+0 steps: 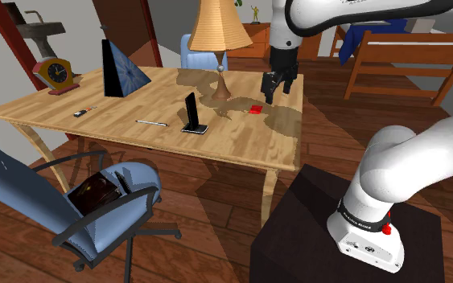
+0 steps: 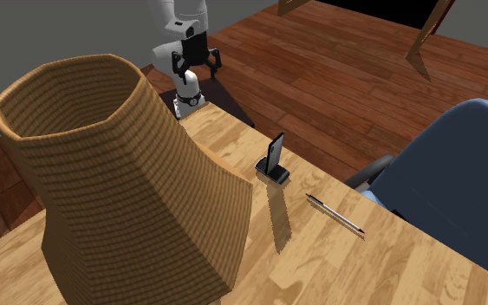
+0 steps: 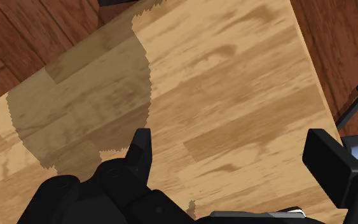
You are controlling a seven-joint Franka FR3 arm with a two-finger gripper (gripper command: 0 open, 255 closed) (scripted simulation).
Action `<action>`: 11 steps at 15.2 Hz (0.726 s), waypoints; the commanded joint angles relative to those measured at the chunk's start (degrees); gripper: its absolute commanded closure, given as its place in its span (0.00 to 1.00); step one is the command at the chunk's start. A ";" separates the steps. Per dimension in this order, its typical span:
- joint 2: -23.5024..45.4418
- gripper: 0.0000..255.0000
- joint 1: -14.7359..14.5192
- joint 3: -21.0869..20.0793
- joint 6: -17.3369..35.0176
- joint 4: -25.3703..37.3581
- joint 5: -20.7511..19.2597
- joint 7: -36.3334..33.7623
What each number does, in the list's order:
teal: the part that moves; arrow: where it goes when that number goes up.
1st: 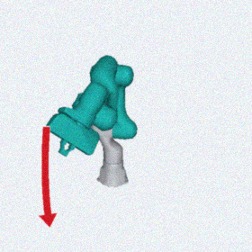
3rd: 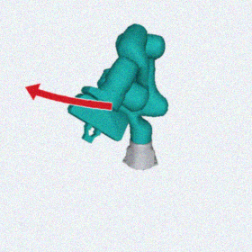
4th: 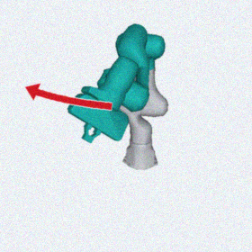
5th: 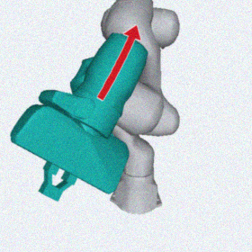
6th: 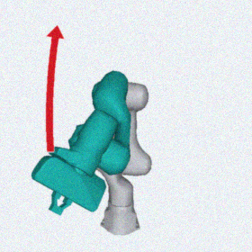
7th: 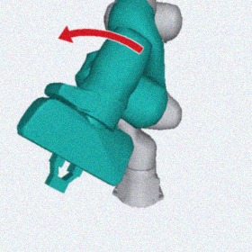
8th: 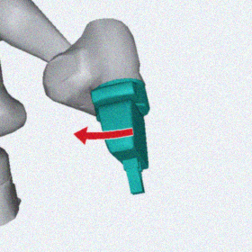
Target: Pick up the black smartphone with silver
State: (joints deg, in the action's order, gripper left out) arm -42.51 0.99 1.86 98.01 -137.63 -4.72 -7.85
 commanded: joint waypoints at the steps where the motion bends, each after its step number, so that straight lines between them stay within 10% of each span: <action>1: 0.00 0.00 0.00 0.00 0.00 0.00 0.00 0.00; 11: 23.85 0.00 -2.81 -0.41 4.04 18.69 2.35 2.68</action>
State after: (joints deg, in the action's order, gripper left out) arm -21.47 -1.48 1.69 101.93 -121.49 -2.68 -5.26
